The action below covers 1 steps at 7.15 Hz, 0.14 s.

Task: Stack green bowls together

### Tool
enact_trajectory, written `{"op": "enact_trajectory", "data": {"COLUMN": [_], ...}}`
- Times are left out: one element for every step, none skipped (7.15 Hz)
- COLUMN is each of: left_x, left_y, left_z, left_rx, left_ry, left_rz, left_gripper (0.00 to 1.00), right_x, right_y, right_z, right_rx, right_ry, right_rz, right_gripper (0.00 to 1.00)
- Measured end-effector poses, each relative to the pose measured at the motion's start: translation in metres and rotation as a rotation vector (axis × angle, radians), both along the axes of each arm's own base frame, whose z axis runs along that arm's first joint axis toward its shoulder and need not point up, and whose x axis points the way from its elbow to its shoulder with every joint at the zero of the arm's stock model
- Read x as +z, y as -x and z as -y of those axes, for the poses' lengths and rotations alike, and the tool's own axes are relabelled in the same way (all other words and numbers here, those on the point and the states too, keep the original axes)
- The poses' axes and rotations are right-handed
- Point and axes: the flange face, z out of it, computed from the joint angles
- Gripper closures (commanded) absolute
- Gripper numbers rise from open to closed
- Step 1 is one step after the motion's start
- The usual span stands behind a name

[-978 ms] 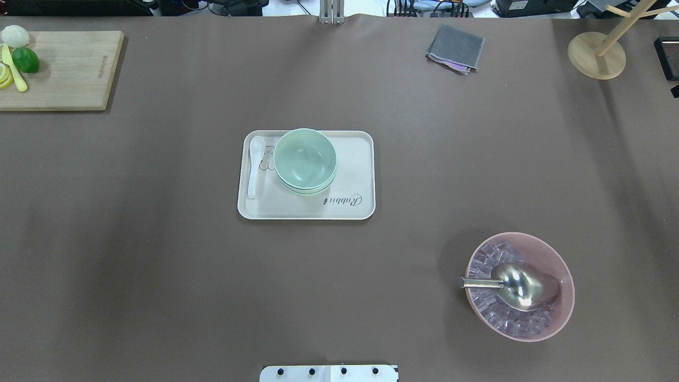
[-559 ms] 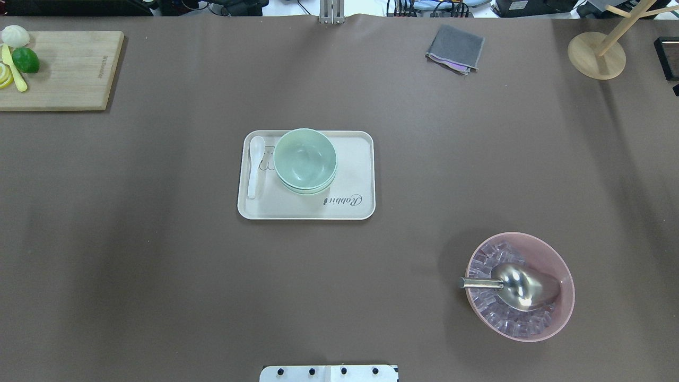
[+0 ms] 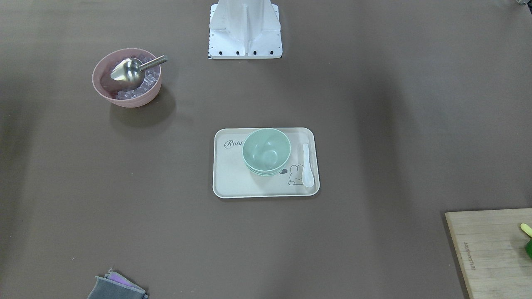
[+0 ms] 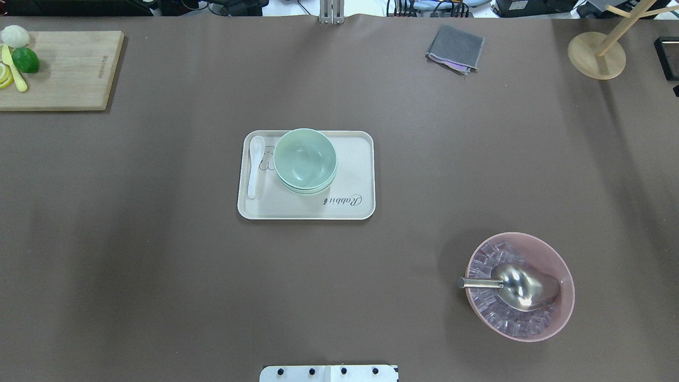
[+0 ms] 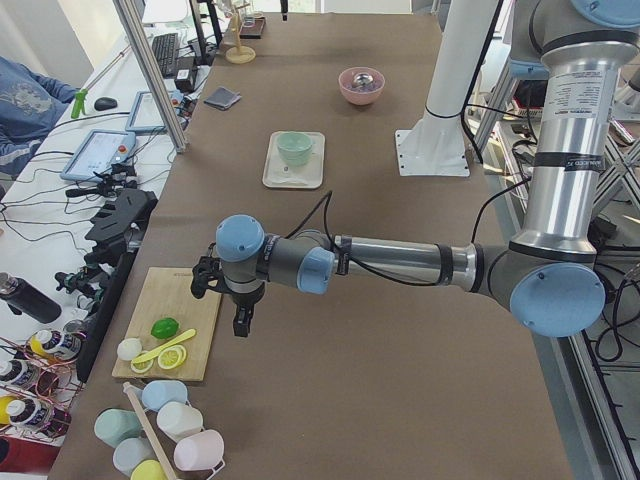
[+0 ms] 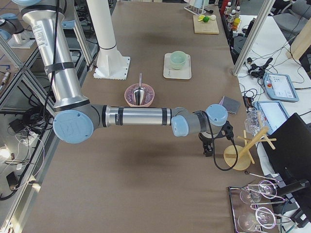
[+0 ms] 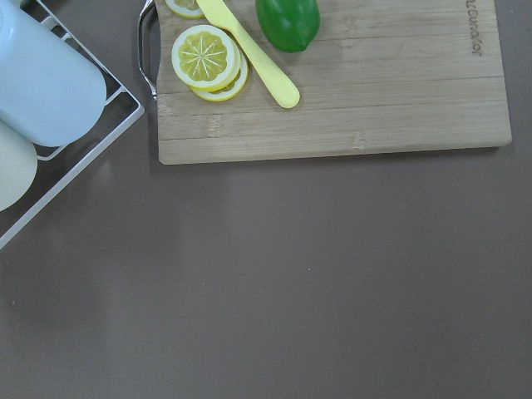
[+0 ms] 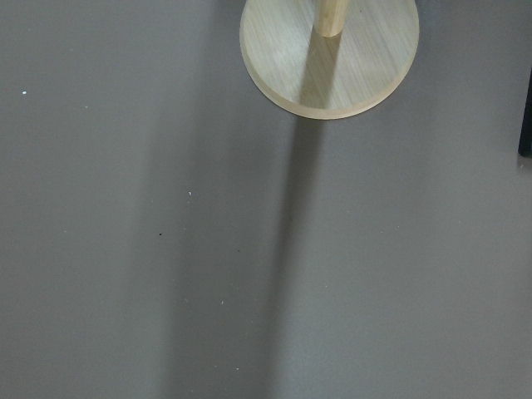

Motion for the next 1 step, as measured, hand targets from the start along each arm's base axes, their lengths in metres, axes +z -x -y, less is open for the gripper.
{"op": "enact_trajectory", "data": {"left_x": [-0.0013], "left_y": [0.0], "left_z": [-0.0001], "left_rx": [0.001], "left_ry": [-0.004], "left_rz": [0.0], "left_gripper": [0.02], "right_x": [0.0002], "right_y": [-0.0001], "right_z": [0.0], "right_rx": [0.0], "right_ry": [0.001], "right_rz": [0.0], "right_gripper": [0.0]}}
